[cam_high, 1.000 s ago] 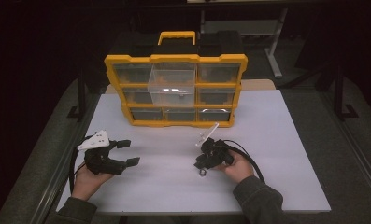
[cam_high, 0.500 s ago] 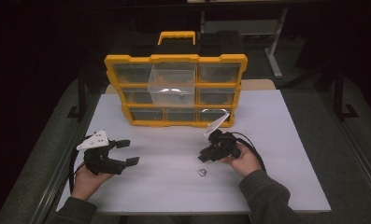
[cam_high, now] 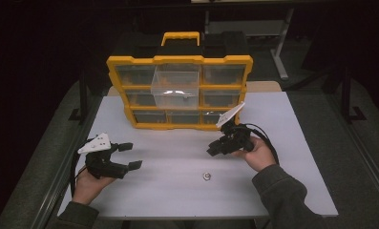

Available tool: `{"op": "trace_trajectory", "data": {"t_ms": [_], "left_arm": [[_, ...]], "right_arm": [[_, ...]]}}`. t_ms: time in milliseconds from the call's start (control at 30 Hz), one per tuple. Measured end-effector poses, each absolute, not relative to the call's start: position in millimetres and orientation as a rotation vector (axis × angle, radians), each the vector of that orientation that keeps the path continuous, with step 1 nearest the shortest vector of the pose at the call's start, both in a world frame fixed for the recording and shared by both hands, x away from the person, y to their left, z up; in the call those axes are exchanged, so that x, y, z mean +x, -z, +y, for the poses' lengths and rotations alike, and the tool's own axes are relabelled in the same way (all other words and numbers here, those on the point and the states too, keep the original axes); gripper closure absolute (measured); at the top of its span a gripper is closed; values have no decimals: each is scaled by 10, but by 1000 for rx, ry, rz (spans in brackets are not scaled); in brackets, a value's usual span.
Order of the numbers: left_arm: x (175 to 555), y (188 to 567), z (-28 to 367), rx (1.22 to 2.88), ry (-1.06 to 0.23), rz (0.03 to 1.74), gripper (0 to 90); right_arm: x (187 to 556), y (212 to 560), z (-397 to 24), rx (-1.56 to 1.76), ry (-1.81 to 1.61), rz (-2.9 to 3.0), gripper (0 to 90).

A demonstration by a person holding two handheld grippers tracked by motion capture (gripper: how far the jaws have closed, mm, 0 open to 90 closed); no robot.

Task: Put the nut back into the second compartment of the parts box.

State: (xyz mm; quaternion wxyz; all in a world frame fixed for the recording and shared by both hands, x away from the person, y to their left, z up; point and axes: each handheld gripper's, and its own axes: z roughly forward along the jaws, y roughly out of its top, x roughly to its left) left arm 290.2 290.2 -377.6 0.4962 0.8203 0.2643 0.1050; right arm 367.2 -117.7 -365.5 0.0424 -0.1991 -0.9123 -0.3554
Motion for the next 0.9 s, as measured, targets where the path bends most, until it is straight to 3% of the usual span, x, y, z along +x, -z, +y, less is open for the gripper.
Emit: {"op": "trace_trajectory", "data": {"t_ms": [900], "left_arm": [[2895, 3771, 2906, 1967, -255, 654, 211]], "right_arm": [[3812, 2862, -1302, -575, 1184, -2793, 689]]}}
